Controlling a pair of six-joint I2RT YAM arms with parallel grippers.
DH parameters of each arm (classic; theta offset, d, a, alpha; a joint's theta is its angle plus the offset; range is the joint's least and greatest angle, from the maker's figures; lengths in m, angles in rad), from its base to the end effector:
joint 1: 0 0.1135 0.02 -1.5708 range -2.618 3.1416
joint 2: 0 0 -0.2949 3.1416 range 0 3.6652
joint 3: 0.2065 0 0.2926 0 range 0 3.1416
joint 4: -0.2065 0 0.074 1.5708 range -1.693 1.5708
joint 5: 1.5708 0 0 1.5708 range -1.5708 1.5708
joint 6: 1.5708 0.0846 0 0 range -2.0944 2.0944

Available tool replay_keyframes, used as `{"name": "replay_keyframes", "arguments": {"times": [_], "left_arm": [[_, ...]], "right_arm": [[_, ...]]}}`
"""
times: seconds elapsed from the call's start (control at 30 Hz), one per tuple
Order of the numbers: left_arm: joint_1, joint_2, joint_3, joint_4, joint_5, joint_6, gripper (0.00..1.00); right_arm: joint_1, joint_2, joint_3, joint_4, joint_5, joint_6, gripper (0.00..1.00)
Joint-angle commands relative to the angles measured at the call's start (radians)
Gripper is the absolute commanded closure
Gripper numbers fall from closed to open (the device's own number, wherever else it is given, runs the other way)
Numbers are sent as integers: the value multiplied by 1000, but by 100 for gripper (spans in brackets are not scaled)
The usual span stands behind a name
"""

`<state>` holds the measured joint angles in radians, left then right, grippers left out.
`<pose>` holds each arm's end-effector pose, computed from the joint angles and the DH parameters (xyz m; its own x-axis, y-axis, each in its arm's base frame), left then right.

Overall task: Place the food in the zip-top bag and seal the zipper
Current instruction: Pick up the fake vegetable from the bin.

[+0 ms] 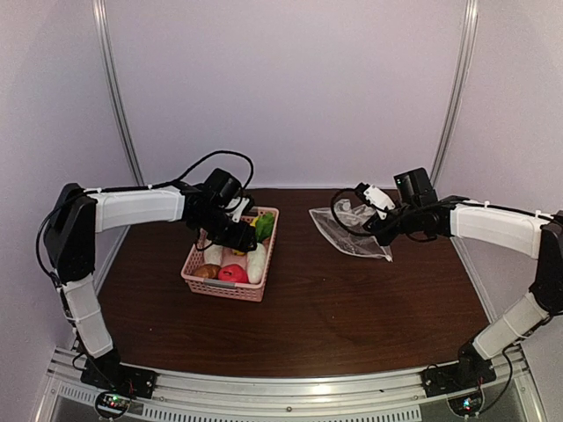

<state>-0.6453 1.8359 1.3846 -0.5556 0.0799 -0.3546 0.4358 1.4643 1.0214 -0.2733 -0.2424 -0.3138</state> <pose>0.3680 -0.2855 0.1934 -0.8532 0.2091 -0.4778 0.3597 0.8993 -0.2488 0.3458 0.1834 0.2357 -0.3889 -0.5117 -0.7661 -0.7296 0.6788 -0.0829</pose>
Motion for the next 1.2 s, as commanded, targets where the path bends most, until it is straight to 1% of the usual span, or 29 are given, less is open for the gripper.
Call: {"name": "replay_keyframes", "arguments": {"times": [0.0,0.2,0.37,0.4,0.47,0.63,0.7,0.83,0.9,1.07,1.13,1.17], "left_arm": [[-2,66,54,-3,100,-82,34],[-3,141,107,-11,87,-156,32],[-3,169,97,-12,86,-196,31],[-3,174,96,-11,83,-198,28],[-2,194,104,-10,81,-198,25],[-3,239,143,-10,86,-196,26],[-3,256,158,-10,99,-196,29],[-3,248,169,-15,115,-200,44],[-2,218,168,-27,96,-202,48],[-2,81,173,-65,-32,-184,54],[-2,27,182,-72,-100,-162,61],[-2,2,183,-66,-112,-147,62]], "right_arm": [[-3,-22,-30,4,-53,-8,100],[-3,-25,-41,8,-60,-7,100],[-3,-27,-40,9,-66,-7,100],[-4,-28,-40,9,-67,-8,100],[-3,-28,-41,9,-72,-8,100],[-4,-21,-38,7,-79,-6,100],[-3,-22,-39,6,-78,-7,100],[-3,-29,-40,6,-73,-4,100],[-3,-34,-40,5,-70,-2,100],[-3,-46,-31,-6,-60,0,100],[-3,-51,-20,-19,-60,5,100],[-3,-51,-10,-31,-62,8,100]]}}
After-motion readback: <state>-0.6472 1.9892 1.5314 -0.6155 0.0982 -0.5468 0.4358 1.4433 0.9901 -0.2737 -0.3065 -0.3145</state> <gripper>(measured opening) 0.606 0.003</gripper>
